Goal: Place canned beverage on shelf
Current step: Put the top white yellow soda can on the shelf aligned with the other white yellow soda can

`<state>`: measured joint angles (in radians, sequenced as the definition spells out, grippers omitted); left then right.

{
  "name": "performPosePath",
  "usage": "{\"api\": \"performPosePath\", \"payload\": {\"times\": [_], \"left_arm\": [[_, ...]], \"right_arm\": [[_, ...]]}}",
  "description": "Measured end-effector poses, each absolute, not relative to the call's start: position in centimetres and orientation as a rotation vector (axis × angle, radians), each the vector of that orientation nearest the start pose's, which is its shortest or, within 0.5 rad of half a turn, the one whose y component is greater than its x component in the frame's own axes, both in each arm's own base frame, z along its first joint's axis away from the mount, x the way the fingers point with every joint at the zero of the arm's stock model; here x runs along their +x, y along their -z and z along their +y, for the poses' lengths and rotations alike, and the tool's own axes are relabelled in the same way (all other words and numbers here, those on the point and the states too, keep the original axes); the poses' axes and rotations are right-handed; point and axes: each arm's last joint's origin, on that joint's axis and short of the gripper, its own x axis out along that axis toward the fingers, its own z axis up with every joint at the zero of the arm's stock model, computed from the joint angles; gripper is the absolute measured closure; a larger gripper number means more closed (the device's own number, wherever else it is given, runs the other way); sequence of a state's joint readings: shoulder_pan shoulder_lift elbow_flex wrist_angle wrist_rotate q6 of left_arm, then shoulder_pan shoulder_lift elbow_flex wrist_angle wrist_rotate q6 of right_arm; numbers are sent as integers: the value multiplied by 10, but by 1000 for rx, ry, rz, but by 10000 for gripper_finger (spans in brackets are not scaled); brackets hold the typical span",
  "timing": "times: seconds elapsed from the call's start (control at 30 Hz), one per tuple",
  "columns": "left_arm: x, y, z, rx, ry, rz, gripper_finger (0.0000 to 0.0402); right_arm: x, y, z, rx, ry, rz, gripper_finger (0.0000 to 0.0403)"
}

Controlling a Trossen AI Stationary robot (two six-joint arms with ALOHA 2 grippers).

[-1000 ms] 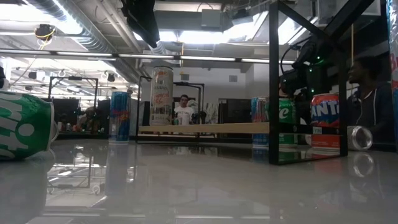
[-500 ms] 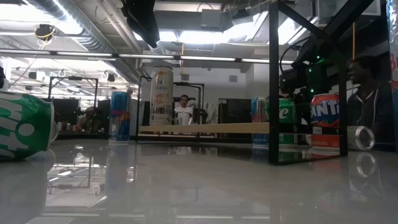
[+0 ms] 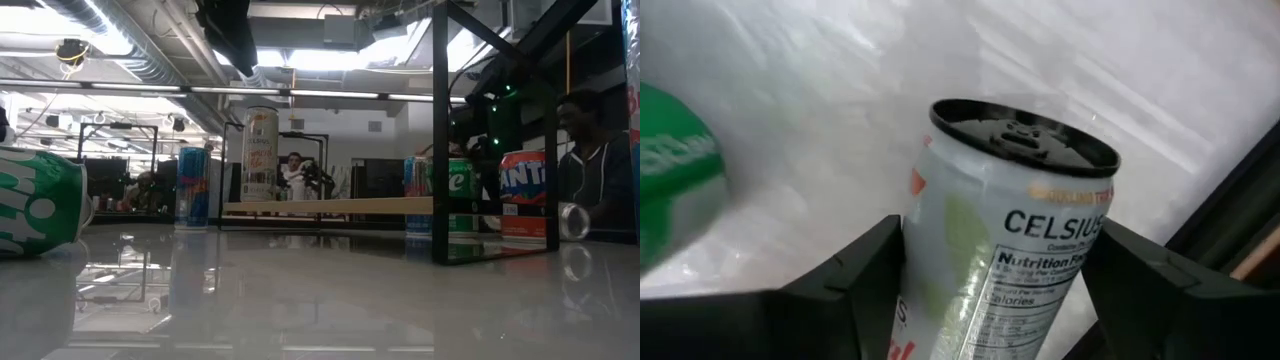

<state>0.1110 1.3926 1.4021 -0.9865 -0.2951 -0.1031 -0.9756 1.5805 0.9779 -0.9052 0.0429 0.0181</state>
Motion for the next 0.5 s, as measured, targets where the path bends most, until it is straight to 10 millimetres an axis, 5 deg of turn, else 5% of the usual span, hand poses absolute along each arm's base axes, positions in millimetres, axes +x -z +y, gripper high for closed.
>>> {"api": "performPosePath", "payload": {"times": [0.5], "left_arm": [[270,-348,39,-5,-423,934,62]], "right_arm": [[149,-255,-223,621,869,1214,157]]}}
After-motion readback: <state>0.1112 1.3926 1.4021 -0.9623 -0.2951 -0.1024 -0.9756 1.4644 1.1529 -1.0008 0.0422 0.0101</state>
